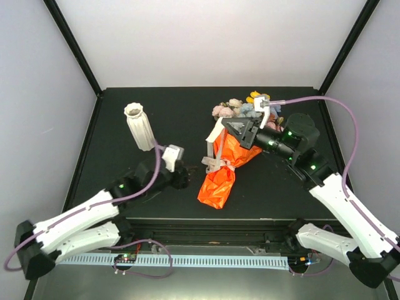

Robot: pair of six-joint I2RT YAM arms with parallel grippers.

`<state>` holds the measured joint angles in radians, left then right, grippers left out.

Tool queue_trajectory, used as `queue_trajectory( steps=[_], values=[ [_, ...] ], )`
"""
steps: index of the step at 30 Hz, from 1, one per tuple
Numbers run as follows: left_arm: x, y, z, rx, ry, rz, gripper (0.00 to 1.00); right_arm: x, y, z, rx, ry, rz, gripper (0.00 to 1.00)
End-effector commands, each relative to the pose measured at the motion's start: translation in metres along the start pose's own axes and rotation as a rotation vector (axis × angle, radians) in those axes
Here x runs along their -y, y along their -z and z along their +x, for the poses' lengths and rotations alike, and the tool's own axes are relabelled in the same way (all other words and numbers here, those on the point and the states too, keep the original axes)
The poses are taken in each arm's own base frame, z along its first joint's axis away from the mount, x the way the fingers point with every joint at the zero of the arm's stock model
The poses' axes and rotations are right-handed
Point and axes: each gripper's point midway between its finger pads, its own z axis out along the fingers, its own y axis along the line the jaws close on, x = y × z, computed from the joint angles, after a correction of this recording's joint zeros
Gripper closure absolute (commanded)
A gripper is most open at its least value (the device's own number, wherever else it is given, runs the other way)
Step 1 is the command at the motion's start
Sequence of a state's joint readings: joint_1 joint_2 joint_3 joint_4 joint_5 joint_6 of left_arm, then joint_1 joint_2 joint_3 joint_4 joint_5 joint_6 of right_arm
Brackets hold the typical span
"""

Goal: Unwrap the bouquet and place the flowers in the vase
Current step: Untie the ribbon from the wrapping paper.

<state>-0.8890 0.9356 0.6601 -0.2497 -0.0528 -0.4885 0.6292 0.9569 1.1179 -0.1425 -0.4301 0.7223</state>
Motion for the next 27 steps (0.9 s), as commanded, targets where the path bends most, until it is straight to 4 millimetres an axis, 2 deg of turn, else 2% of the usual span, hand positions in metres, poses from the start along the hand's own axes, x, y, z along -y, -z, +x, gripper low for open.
queue_trajectory(
  steps=[1,6,12,14,15,18,21,24,27],
  values=[
    [-0.038,0.055,-0.036,0.168,-0.029,-0.202,0.30,-0.029,-0.019,0.006,-0.074,-0.025,-0.163,0.99],
    [-0.045,0.102,-0.060,0.300,-0.058,-0.245,0.28,-0.024,-0.061,0.046,-0.209,-0.048,-0.158,0.99],
    [-0.034,0.145,-0.078,0.422,-0.050,-0.178,0.24,-0.024,-0.097,0.060,-0.252,-0.029,-0.136,0.99],
    [-0.035,0.156,-0.083,0.459,-0.053,-0.177,0.23,-0.016,-0.105,0.069,-0.285,-0.016,-0.108,0.96],
    [-0.036,0.160,-0.084,0.473,-0.052,-0.183,0.23,-0.010,-0.107,0.073,-0.304,0.013,-0.084,0.91],
    [-0.041,0.162,-0.080,0.467,-0.061,-0.204,0.19,0.018,-0.101,0.077,-0.340,0.151,0.064,0.69],
    [-0.043,0.156,-0.074,0.434,-0.063,-0.214,0.14,0.038,-0.087,0.073,-0.369,0.241,0.192,0.56],
    [-0.043,0.141,-0.065,0.391,-0.068,-0.204,0.11,0.062,-0.071,0.077,-0.394,0.270,0.308,0.52],
    [-0.046,0.115,-0.049,0.327,-0.038,-0.201,0.07,0.096,-0.057,0.091,-0.431,0.259,0.436,0.52]
  ],
)
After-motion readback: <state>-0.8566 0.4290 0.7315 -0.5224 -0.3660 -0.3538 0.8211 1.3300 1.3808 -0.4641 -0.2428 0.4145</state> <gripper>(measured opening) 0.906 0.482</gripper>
